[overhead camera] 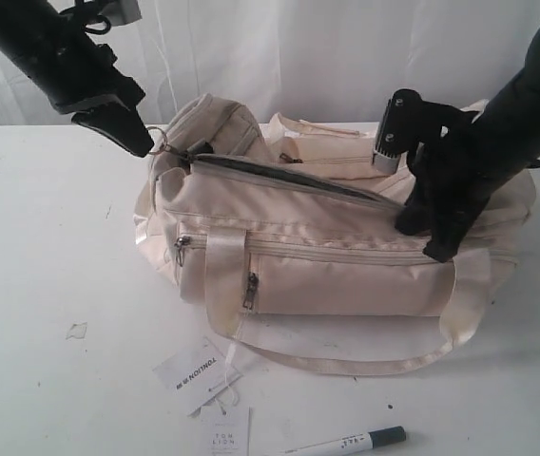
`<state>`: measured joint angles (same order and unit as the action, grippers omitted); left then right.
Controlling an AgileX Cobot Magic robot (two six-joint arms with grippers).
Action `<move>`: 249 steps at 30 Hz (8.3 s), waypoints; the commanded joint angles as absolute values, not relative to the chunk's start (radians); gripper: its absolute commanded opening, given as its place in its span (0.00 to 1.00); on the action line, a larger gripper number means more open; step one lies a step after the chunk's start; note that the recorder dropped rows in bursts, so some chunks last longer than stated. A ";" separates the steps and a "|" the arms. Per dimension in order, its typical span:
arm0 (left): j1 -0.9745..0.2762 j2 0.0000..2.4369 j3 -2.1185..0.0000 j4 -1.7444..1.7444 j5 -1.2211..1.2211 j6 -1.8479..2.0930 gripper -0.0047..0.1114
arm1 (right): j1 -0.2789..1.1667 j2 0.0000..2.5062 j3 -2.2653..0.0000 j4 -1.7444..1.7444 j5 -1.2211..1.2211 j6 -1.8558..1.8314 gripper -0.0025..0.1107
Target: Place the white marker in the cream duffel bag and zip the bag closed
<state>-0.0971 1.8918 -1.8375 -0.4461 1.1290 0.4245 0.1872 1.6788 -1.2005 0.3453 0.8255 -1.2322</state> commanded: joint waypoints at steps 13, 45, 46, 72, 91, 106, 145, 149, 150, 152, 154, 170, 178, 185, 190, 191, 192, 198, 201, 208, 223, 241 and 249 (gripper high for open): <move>-0.081 1.868 -1.834 -0.515 1.221 0.539 0.04 | 0.179 1.674 -1.196 0.436 0.805 -1.014 0.50; -0.081 1.868 -1.834 -0.559 1.221 0.535 0.04 | 0.461 1.850 -1.443 0.680 0.640 -1.275 0.55; -0.081 1.868 -1.834 -0.561 1.221 0.535 0.04 | 0.475 1.827 -1.443 0.688 0.658 -1.275 0.55; -0.081 1.868 -1.834 -0.575 1.221 0.531 0.04 | 0.513 1.873 -1.443 0.664 1.024 -1.010 0.02; -0.081 2.073 -1.834 -1.016 0.759 0.814 0.04 | 0.520 1.873 -1.443 0.443 1.144 -0.753 0.02; -0.013 2.104 -1.834 -1.005 0.645 0.696 0.04 | 0.520 1.873 -1.443 0.443 1.164 -0.710 0.02; 0.097 2.104 -1.838 -1.092 1.004 0.841 0.04 | 0.520 1.873 -1.443 0.440 0.988 -0.617 0.39; 0.097 2.104 -1.838 -1.092 1.004 0.841 0.10 | 0.520 1.873 -1.453 0.440 0.987 -0.617 0.39; 0.097 2.104 -1.838 -1.092 1.004 0.841 0.14 | 0.520 1.873 -1.463 0.440 0.990 -0.617 0.39; 0.097 2.104 -1.838 -1.092 1.006 0.836 0.22 | 0.520 1.872 -1.481 0.440 0.988 -0.617 0.39; 0.097 2.104 -1.838 -1.092 1.006 0.834 0.30 | 0.520 1.866 -1.499 0.440 0.988 -0.617 0.39; 0.097 2.102 -1.838 -1.129 0.987 0.843 0.53 | 0.520 1.851 -1.574 0.323 0.866 -0.623 0.58; 0.097 2.030 -1.838 -0.998 1.217 1.084 0.24 | 0.520 1.847 -1.574 0.221 0.958 -0.633 0.58; 0.055 1.959 -1.834 -0.979 1.221 1.156 0.20 | 0.516 1.822 -1.550 -0.214 1.125 -0.587 0.58; -0.058 1.938 -1.831 -0.973 1.221 1.170 0.34 | 0.457 1.728 -1.513 -0.286 1.074 -0.565 0.58; -0.078 1.938 -1.822 -0.974 1.221 1.189 0.38 | 0.444 1.711 -1.512 -0.286 1.065 -0.554 0.58; -0.104 1.938 -1.809 -0.963 1.221 1.200 0.42 | 0.427 1.689 -1.512 -0.286 1.058 -0.521 0.58; -0.183 1.938 -1.712 -0.893 1.221 1.262 0.48 | 0.333 1.645 -1.512 -0.282 1.087 -0.171 0.57; -0.192 1.938 -1.676 -0.916 1.221 1.299 0.48 | 0.273 1.677 -1.511 -0.272 1.161 -0.180 0.57; -0.285 1.938 -1.634 -0.895 1.221 1.434 0.48 | 0.249 1.688 -1.500 -0.221 1.052 -0.542 0.57; -0.351 1.948 -1.623 -0.723 1.155 1.367 0.48 | 0.218 1.688 -1.350 -0.155 0.842 -0.761 0.57; -0.351 1.984 -1.618 -0.713 1.062 1.388 0.46 | 0.218 1.688 -1.348 0.128 0.863 -0.893 0.57; -0.351 1.973 -1.618 -0.626 1.204 1.388 0.04 | 0.218 1.688 -1.348 0.139 0.911 -0.893 0.47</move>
<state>-0.3468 1.9905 -1.6226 -0.6511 1.1271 1.3828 0.2234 1.6915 -1.3527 0.1314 0.8886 -0.8832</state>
